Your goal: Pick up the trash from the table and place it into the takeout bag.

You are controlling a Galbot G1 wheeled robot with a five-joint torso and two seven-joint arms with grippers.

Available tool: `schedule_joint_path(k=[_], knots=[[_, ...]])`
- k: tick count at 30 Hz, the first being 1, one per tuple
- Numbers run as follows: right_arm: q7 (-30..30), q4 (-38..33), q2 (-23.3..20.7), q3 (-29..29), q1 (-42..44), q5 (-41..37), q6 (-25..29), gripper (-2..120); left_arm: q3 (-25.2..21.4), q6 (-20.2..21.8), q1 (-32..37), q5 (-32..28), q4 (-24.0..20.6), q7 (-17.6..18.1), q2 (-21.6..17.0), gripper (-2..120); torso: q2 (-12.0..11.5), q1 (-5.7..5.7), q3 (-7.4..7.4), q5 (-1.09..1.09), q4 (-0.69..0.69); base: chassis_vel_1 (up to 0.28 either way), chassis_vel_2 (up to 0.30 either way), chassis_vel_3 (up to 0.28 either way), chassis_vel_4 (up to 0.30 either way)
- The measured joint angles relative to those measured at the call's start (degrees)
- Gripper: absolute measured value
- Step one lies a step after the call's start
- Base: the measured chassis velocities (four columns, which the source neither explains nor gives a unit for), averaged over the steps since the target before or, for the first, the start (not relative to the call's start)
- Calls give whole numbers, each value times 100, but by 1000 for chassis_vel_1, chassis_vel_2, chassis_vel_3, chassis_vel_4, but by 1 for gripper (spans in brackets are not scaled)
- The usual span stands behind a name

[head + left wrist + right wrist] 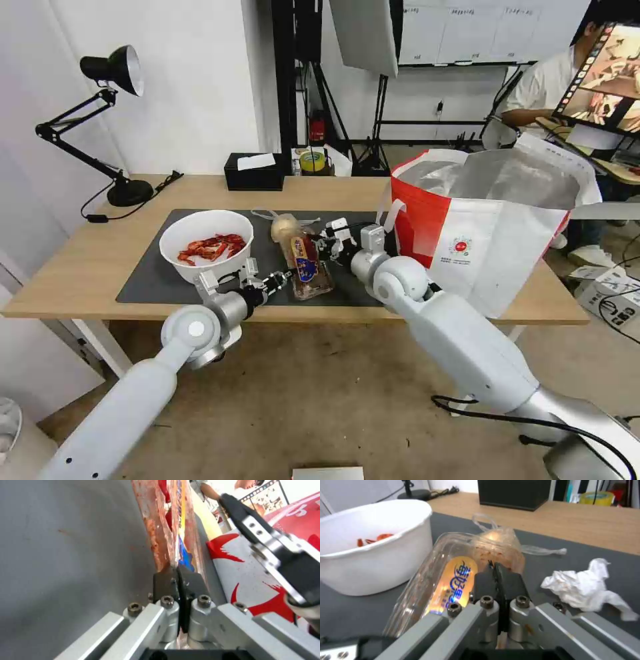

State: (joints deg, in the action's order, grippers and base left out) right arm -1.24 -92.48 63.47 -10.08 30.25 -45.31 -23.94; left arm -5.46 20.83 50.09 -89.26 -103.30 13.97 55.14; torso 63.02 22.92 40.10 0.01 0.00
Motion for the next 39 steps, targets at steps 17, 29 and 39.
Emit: schedule_joint_path(k=[17,29,39], knots=[[-89,-2043,-790,1624,2296,275,216,0,-45,-10,-2,-49,-192,19,-94,0,0,0,0,0,0,0,0,0,0],[-55,-2981,-737,2527,3762,707,600,0,-104,-12,-128,-140,-311,15,-111,0,0,-1,-1,-1,0,0,0,0,0],[122,-3401,-568,3065,4557,995,718,0,-105,-12,-508,-378,-393,14,-314,0,1,-1,-1,-1,0,0,0,0,0]])
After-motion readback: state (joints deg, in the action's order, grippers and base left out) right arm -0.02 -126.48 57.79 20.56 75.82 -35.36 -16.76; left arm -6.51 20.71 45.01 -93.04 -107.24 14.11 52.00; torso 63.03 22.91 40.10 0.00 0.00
